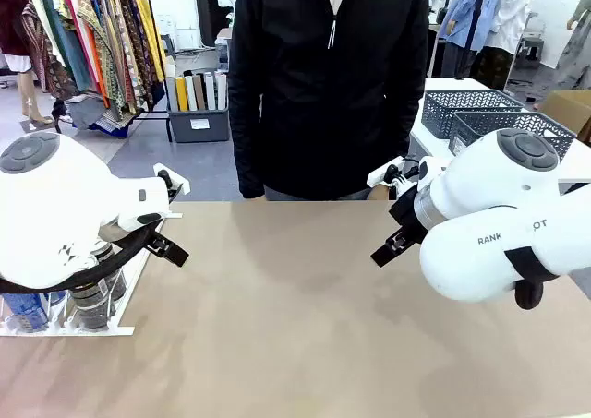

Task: Retrieve and store the cans from the dispenser.
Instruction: Pick up one can from the Automatic Can Dispenser and place it in the middle of the table.

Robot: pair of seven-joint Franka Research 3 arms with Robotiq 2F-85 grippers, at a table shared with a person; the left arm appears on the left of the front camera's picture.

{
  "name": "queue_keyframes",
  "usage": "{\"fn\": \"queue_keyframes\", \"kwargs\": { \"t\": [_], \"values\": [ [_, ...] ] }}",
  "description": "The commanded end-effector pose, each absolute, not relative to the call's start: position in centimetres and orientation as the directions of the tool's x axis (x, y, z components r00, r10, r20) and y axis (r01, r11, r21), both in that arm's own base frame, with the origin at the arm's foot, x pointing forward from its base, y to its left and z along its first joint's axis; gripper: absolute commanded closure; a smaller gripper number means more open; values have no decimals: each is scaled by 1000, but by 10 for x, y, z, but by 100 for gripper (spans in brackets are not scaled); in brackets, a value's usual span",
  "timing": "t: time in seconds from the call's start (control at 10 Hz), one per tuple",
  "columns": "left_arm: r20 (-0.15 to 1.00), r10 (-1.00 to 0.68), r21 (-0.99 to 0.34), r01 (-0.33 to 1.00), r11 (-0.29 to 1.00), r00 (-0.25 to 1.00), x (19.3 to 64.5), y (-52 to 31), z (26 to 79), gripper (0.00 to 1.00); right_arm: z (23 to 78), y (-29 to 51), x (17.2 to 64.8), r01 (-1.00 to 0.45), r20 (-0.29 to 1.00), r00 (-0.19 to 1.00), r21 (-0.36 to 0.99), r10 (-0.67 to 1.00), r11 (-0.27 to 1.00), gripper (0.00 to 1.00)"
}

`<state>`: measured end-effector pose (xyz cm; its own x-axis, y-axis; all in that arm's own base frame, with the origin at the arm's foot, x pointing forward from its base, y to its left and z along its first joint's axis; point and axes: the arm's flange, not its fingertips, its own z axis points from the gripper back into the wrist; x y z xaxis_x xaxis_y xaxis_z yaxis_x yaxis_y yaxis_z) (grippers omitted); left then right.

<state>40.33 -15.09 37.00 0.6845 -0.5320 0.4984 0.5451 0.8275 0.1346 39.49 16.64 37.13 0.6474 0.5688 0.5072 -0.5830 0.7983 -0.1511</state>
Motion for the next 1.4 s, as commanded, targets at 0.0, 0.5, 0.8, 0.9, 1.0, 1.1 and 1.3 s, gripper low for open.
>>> {"fn": "queue_keyframes", "kwargs": {
  "t": [0.0, 0.5, 0.8, 0.9, 1.0, 1.1, 1.3],
  "values": [
    [499, -532, 135, 545, 827, 684, 403, -151, 370, 0, 371, 166, 395, -583, 507, 647, -151, 569, 798, 0],
    [499, -532, 135, 545, 827, 684, 403, -151, 370, 0, 371, 166, 395, -583, 507, 647, -151, 569, 798, 0],
    [499, -532, 135, 545, 827, 684, 403, -151, 370, 0, 371, 166, 395, -583, 507, 647, -151, 569, 798, 0],
    [499, -532, 135, 545, 827, 684, 403, -151, 370, 0, 371, 166, 395, -583, 507, 647, -151, 569, 798, 0],
    [499, -532, 135, 545, 827, 684, 403, -151, 370, 0, 371, 166, 395, -583, 507, 647, -151, 569, 798, 0],
    [499, -532, 135, 545, 827, 684, 403, -151, 370, 0, 371, 166, 395, -583, 507, 647, -151, 569, 798, 0],
    [499, -532, 135, 545, 827, 684, 403, -151, 370, 0, 371, 166, 395, -583, 507, 647, -151, 569, 798, 0]
  ]
}}
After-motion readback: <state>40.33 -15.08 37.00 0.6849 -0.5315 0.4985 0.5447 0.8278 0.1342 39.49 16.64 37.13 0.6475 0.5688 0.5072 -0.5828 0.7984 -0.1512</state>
